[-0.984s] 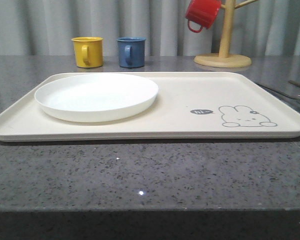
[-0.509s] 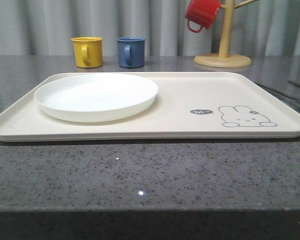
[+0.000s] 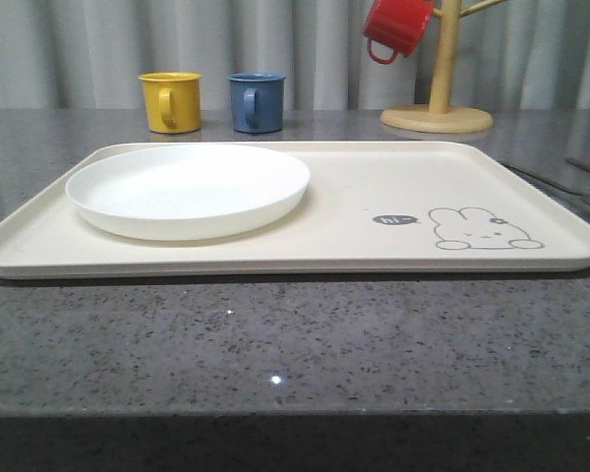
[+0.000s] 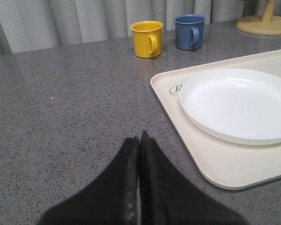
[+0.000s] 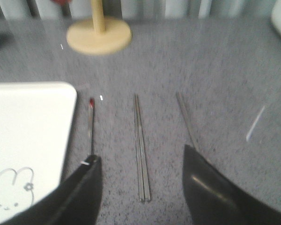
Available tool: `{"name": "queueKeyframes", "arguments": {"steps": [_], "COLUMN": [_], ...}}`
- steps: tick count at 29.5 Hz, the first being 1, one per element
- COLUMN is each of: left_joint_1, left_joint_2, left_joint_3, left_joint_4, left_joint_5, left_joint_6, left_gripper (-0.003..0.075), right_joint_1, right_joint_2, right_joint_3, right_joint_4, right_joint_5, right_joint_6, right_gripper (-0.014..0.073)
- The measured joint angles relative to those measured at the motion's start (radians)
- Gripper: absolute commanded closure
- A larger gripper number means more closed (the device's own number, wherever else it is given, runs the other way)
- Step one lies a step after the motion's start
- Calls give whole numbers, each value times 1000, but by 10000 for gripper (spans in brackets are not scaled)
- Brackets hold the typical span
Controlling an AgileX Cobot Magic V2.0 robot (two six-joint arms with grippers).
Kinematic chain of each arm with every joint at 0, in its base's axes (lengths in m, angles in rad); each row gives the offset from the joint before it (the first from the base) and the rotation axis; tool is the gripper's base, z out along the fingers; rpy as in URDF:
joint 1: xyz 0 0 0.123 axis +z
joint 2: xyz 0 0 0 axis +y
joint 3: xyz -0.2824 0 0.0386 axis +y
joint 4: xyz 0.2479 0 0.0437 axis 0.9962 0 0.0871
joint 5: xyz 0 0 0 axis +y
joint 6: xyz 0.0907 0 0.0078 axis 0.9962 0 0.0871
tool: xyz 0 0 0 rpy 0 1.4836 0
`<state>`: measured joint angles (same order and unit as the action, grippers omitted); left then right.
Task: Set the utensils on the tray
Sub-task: 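Grasp the silver fork on the table with the right gripper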
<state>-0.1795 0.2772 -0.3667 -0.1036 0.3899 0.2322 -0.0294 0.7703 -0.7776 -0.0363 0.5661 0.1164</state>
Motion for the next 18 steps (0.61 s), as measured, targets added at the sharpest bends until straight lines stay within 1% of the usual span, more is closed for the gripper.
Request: {"name": "queueKeyframes", "arguments": {"steps": [3, 7, 13, 16, 18], "left_joint_1": [0, 0, 0, 0, 0], "left_joint_2": [0, 0, 0, 0, 0], "left_joint_3": [0, 0, 0, 0, 0], "left_joint_4": [0, 0, 0, 0, 0], "left_joint_5": [-3, -3, -4, -4, -4], "left_joint_6": [0, 0, 0, 0, 0], "left_gripper": [738, 738, 738, 738, 738], "right_joint_1": [2, 44, 116, 129, 128], "right_joint_2": [148, 346, 602, 706, 742], "right_joint_3": [-74, -186, -352, -412, -432], "right_joint_4": [7, 17, 44, 64, 75], "right_joint_5": [53, 142, 233, 255, 263], "right_joint_6": [-31, -88, -103, -104, -104], "right_gripper": [235, 235, 235, 235, 235]}}
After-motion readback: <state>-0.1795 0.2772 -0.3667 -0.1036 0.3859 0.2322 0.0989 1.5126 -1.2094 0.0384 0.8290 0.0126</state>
